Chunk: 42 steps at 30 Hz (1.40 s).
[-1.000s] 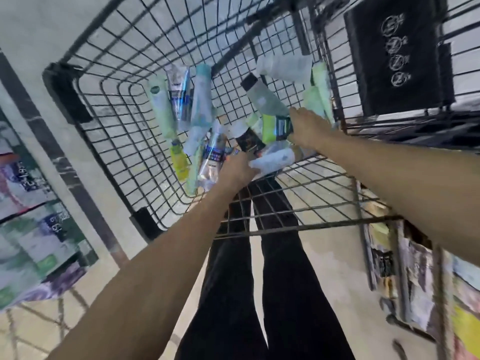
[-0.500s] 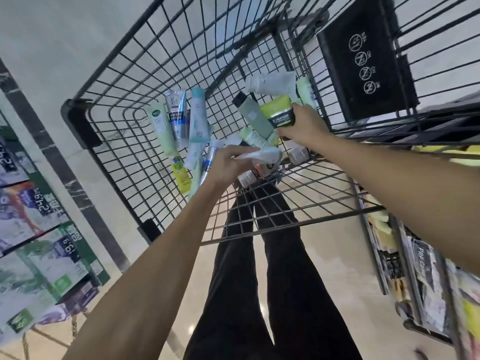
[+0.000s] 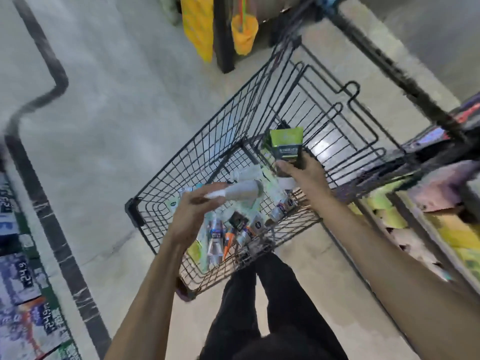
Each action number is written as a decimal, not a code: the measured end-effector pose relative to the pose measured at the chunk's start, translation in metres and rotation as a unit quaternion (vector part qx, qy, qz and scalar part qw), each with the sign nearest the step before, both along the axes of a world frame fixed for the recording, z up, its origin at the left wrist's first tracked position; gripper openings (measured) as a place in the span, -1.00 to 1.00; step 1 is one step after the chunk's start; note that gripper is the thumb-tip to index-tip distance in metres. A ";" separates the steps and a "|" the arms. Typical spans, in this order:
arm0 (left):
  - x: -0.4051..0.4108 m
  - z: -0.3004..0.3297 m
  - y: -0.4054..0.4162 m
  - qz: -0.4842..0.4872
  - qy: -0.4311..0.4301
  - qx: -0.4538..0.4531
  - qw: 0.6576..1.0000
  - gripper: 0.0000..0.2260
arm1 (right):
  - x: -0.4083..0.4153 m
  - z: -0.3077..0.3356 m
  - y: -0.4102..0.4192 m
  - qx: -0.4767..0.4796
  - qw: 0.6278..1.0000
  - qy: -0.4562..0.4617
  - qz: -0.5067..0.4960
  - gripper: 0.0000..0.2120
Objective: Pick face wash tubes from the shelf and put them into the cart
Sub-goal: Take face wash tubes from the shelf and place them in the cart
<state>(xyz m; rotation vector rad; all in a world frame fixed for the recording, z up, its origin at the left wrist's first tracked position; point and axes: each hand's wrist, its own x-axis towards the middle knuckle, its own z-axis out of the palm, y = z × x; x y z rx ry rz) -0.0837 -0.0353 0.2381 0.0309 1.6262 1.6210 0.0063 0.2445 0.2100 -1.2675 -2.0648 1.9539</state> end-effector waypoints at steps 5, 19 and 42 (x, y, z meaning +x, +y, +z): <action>0.005 0.057 0.015 0.055 -0.033 0.138 0.988 -0.63 | 0.035 0.084 -0.019 -0.022 0.990 0.098 -0.096 -0.67; 0.107 0.160 0.124 0.028 -0.151 0.286 0.946 -0.59 | 0.178 0.222 -0.029 0.000 0.945 0.228 -0.235 -0.43; 0.421 0.276 0.199 -0.294 -0.029 0.207 0.932 -0.78 | 0.549 0.287 -0.109 0.102 0.843 0.228 -0.476 -0.71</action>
